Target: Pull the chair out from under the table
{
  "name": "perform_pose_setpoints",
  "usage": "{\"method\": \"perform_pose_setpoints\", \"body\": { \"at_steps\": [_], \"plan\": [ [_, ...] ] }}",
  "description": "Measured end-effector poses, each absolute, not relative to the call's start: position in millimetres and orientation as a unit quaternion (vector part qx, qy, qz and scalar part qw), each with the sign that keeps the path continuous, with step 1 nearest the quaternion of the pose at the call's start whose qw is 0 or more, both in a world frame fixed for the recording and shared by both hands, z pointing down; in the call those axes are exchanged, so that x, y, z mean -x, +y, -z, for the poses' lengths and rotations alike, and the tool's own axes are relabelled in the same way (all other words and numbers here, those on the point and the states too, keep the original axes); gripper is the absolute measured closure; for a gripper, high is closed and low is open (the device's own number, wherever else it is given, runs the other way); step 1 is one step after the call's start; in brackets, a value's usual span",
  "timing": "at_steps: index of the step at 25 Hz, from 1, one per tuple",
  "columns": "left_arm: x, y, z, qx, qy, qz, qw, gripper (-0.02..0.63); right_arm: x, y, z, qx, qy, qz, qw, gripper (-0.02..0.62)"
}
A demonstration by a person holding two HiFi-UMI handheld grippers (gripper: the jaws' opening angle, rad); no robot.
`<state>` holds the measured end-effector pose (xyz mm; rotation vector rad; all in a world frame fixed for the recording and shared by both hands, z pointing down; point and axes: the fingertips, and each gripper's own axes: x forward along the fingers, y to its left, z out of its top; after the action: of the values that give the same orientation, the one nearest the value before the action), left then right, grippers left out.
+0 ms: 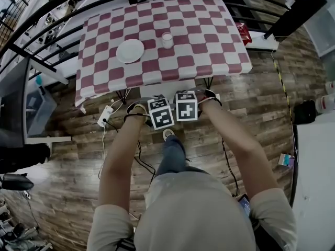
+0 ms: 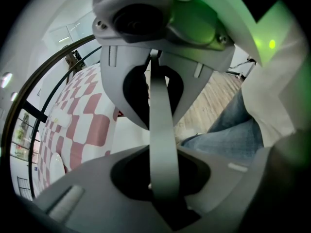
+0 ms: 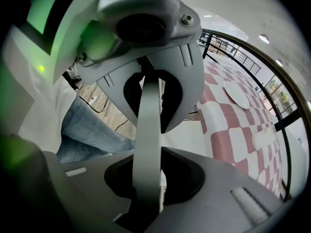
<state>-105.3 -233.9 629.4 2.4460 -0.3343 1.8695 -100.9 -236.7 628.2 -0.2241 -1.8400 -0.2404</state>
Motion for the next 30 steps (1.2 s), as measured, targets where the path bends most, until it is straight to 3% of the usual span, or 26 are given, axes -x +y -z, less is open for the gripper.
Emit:
{"method": "perform_pose_setpoints", "body": {
  "at_steps": [30],
  "plan": [
    [86,-153,-628,-0.791,-0.099,-0.603,0.029,0.527,82,-156,-627,0.099,-0.789,0.09,0.6,0.522]
  ]
}}
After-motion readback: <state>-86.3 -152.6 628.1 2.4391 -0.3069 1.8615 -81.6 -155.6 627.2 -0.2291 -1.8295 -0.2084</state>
